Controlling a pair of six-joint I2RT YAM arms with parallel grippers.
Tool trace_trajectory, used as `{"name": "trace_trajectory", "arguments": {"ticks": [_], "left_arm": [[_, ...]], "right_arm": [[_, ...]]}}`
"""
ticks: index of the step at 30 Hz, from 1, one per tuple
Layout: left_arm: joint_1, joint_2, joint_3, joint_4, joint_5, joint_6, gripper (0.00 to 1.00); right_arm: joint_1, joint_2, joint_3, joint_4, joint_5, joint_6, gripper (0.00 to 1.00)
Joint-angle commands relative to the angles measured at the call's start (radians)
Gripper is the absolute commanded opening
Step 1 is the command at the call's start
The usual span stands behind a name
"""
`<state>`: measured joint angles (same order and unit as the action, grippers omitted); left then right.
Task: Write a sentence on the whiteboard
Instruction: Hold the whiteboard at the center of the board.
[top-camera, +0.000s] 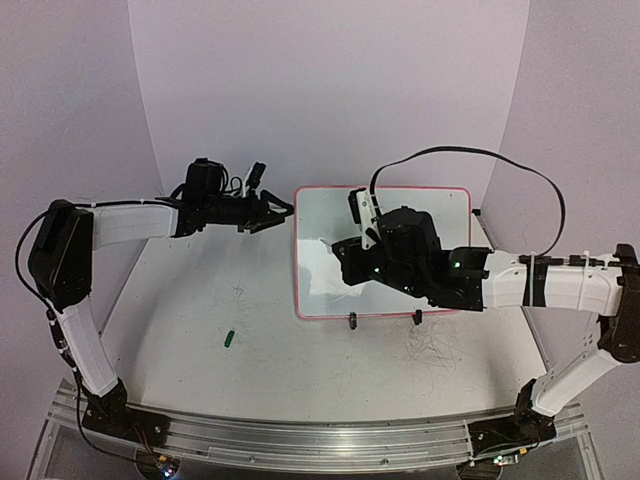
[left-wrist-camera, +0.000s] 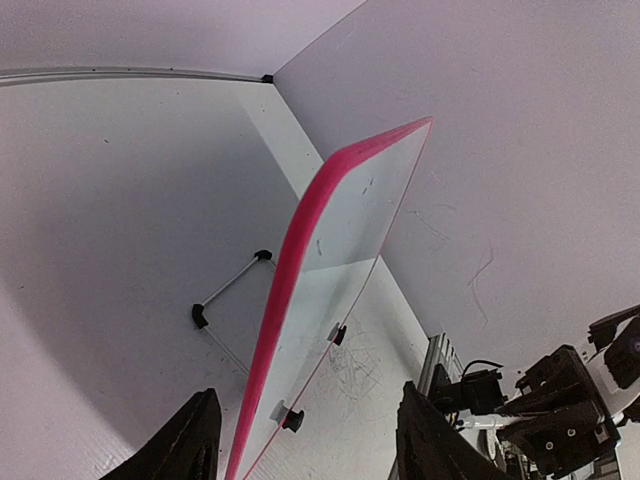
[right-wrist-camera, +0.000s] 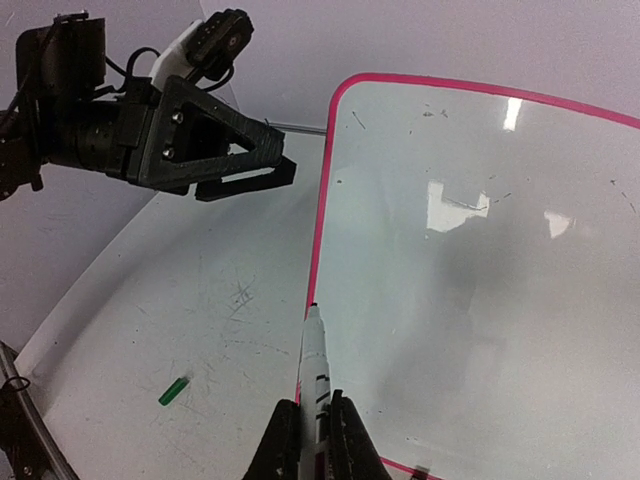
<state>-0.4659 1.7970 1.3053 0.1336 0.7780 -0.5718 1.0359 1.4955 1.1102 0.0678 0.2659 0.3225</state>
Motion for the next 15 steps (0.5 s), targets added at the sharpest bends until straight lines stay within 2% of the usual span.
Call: {"name": "trace_trajectory", "arguments": {"ticks": [1, 5, 15], "left_arm": [[0.003, 0.047, 0.071, 0.042, 0.091, 0.035, 0.60], [0.006, 0.082, 0.087, 0.043, 0.099, 0.054, 0.59], [0.009, 0.184, 0.168, 0.082, 0.211, 0.119, 0.46]], "right_arm": [[-0.010, 0.022, 0.048, 0.091, -0.004, -0.005, 0.00], [-0.011, 0.050, 0.072, 0.095, -0.015, -0.008, 0.00], [-0.012, 0.088, 0.102, 0.095, 0.006, -0.020, 0.00]]}}
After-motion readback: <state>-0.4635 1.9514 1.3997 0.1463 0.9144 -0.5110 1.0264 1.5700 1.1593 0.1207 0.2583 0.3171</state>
